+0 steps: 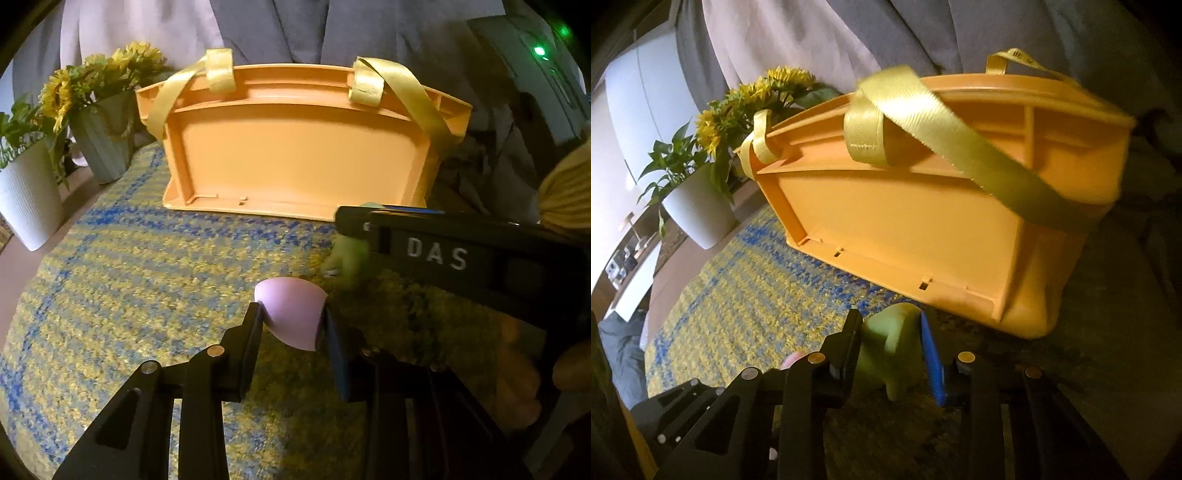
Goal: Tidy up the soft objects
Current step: 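Grasp the pink sponge with the left tool while the right tool grasps the green frog toy, then lift the sponge and frog toy and carry both over the crate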
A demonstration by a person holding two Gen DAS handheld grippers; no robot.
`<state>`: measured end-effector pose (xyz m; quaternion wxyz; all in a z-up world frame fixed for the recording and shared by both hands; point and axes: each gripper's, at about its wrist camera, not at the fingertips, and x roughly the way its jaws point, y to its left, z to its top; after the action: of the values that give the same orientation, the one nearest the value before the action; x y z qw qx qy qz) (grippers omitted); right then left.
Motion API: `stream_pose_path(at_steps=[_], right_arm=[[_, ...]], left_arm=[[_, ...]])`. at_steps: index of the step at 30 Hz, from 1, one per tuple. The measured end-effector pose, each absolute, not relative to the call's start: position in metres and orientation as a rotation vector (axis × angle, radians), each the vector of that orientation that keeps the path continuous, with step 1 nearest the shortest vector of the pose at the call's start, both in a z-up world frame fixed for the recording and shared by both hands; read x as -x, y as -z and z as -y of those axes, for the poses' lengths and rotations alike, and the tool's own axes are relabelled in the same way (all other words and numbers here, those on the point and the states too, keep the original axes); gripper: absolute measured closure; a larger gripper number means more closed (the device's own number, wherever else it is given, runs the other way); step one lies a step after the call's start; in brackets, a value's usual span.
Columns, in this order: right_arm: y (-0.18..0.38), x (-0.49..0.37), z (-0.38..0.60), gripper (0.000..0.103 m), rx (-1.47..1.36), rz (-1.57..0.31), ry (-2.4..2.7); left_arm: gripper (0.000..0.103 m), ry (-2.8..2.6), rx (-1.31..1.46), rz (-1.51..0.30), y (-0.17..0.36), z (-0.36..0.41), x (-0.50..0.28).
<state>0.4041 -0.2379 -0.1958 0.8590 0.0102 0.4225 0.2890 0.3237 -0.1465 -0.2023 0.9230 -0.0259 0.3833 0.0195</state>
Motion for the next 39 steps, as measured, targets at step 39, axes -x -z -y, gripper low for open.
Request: stream_pose_path(at_steps=[39], right_arm=[[0.090,-0.289,0.243,0.070,-0.050,-0.717,-0.346]], left_arm=[[0.070,-0.002,0.069,-0.541,0.077,0.074,-0.239]])
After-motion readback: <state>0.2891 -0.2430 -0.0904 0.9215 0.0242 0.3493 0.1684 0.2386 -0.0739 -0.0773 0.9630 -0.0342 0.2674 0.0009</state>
